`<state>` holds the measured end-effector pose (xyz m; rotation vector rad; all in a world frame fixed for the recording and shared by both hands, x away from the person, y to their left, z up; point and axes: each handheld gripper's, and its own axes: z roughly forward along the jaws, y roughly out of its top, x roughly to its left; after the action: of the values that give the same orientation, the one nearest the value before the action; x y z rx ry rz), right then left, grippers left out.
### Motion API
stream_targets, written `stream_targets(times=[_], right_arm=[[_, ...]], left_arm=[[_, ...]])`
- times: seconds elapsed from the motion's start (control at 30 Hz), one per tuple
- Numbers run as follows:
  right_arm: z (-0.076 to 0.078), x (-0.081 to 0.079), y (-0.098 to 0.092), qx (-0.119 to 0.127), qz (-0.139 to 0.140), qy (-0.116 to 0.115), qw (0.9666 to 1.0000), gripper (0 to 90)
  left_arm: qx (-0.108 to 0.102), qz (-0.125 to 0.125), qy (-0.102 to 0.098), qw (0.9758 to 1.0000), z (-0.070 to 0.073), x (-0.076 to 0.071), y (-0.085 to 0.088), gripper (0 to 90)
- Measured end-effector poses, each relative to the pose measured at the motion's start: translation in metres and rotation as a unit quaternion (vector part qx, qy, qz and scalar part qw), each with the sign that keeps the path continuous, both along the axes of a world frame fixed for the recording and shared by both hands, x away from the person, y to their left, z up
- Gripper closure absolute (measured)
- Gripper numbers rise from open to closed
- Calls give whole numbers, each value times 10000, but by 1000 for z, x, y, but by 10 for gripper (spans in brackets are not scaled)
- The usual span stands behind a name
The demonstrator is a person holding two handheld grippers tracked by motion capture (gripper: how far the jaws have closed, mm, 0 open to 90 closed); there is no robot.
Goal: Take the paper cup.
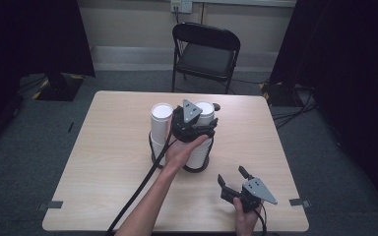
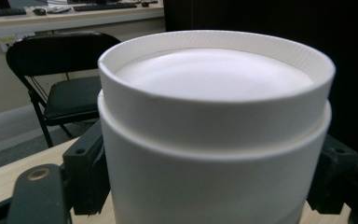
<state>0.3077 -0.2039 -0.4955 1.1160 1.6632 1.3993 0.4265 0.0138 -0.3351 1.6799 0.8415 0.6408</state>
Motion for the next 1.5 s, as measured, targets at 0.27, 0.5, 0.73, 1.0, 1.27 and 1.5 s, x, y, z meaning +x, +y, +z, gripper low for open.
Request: stream_targets(times=[0.27, 0.5, 0.73, 1.0, 1.27, 1.5], right_arm=[[0, 0, 0, -3, -3, -1, 10000, 162], [0, 0, 0, -2, -4, -2, 10000, 162], [0, 0, 0, -13, -4, -13, 10000, 162], [0, 0, 0, -6, -1, 7, 10000, 162], [0, 0, 0, 0, -4, 16, 10000, 162], [0, 0, 0, -3, 4, 22, 10000, 162]], left_arm=[[-64, -69, -105, 9999, 3, -1, 3, 193], [-112, -180, -57, 9998, 6, -2, 6, 193], [-266, -238, -151, 9992, 13, -4, 9, 193], [-364, -279, -282, 9986, 24, -5, 12, 193], [-538, -285, -408, 9973, 32, -4, 16, 194], [-673, -315, -520, 9959, 39, -8, 18, 195]])
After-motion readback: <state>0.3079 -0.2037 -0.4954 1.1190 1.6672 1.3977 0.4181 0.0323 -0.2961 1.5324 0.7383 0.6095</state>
